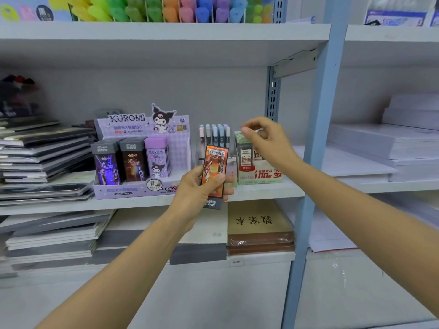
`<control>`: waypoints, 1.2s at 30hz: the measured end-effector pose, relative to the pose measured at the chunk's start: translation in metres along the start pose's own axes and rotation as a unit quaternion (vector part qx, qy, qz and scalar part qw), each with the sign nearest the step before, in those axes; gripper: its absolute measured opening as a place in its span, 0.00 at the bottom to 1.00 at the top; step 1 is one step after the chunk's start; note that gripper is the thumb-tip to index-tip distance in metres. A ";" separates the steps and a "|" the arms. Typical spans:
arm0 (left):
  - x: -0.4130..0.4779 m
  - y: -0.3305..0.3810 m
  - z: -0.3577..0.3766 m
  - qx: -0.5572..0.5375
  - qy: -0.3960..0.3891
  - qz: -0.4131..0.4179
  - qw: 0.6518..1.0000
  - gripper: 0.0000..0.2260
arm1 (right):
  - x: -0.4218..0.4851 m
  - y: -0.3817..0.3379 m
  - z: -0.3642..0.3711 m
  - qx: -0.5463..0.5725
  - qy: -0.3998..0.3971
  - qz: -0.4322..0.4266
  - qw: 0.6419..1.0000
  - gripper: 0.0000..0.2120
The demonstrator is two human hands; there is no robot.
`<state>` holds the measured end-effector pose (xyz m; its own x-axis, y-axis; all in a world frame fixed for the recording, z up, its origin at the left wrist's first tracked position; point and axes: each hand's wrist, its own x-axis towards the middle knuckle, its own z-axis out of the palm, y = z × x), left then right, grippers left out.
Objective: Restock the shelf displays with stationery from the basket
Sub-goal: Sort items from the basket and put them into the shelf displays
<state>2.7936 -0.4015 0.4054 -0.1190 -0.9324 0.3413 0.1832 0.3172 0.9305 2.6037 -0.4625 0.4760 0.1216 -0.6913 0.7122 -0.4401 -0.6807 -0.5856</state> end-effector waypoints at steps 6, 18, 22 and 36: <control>-0.009 0.007 -0.008 0.008 -0.020 -0.014 1.000 0.18 | -0.024 -0.029 0.025 0.112 -0.151 0.000 0.982 0.10; -0.043 0.037 -0.086 -0.098 0.222 0.025 0.970 0.19 | -0.052 -0.046 0.072 0.128 -0.257 0.043 0.957 0.05; -0.055 0.036 -0.091 0.011 0.226 0.045 0.973 0.19 | -0.064 -0.057 0.097 0.150 -0.249 0.027 0.956 0.12; -0.074 0.020 -0.143 0.618 0.166 0.191 0.744 0.25 | -0.019 -0.090 0.143 0.171 -0.040 0.008 0.984 0.05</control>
<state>2.9452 -0.3510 0.3793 -0.0032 -0.6593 0.7519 -0.9207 0.2954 0.2551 2.7684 -0.4225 0.4602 0.1931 -0.7107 0.6764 -0.1186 -0.7013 -0.7030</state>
